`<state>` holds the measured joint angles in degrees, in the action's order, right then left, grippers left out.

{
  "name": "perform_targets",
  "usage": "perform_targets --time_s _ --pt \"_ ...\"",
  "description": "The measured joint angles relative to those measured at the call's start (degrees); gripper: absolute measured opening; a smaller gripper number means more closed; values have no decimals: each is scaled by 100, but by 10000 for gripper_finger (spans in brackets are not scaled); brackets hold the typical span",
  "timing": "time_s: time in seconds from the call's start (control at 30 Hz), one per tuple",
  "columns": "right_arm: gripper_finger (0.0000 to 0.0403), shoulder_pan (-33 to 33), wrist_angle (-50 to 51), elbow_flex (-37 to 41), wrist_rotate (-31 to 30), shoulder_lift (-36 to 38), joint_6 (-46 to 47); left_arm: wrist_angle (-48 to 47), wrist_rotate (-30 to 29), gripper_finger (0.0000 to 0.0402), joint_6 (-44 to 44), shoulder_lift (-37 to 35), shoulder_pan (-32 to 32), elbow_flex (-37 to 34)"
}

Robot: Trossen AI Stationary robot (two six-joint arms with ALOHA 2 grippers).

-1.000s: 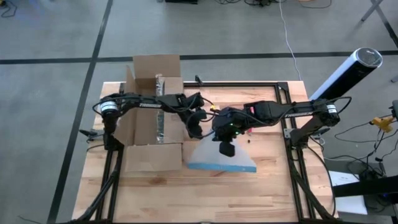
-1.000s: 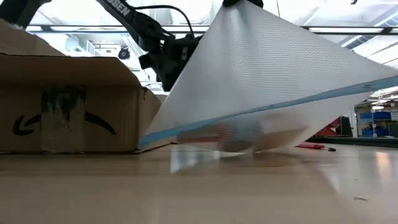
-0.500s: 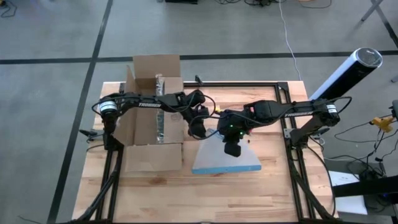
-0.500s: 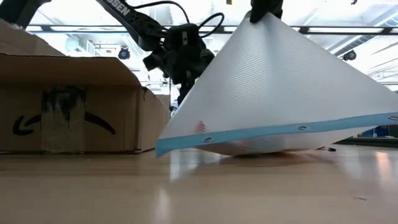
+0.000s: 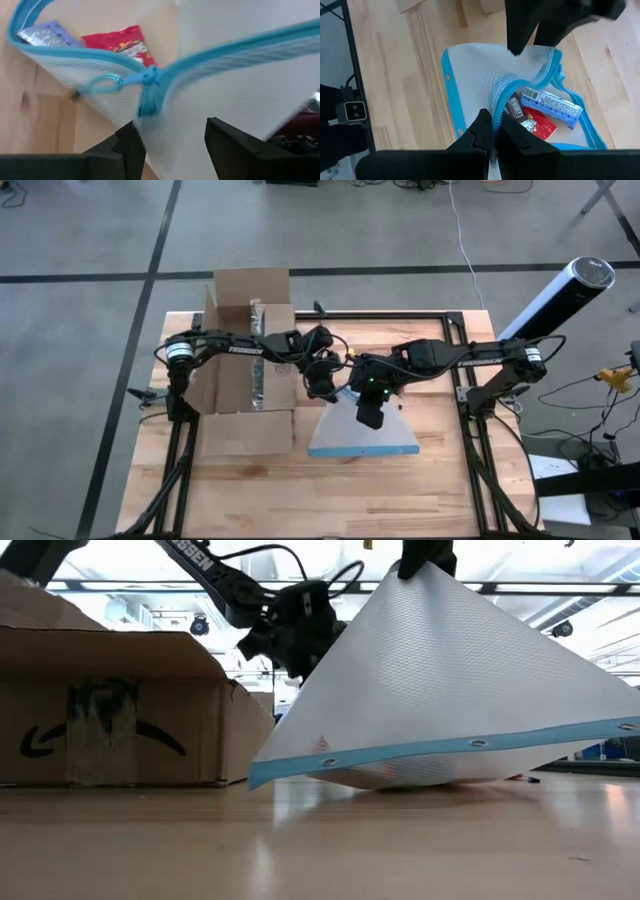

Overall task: Unpack boxes
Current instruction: Close the blue transparent zip bag

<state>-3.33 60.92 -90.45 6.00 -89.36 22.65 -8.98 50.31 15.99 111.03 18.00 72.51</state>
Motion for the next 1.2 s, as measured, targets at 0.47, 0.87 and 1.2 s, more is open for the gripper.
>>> perform_targets --time_s 0.47,0.87,1.2 --pt "0 0 -4 0 -4 -2 -31 139 -456 2 113 123 4 0" --pt "0 0 9 0 -110 -2 -82 -637 -1112 0 -143 -538 39 723" --pt "18 0 -35 -10 -181 4 -746 -3256 -2579 0 -1554 -870 31 2033"
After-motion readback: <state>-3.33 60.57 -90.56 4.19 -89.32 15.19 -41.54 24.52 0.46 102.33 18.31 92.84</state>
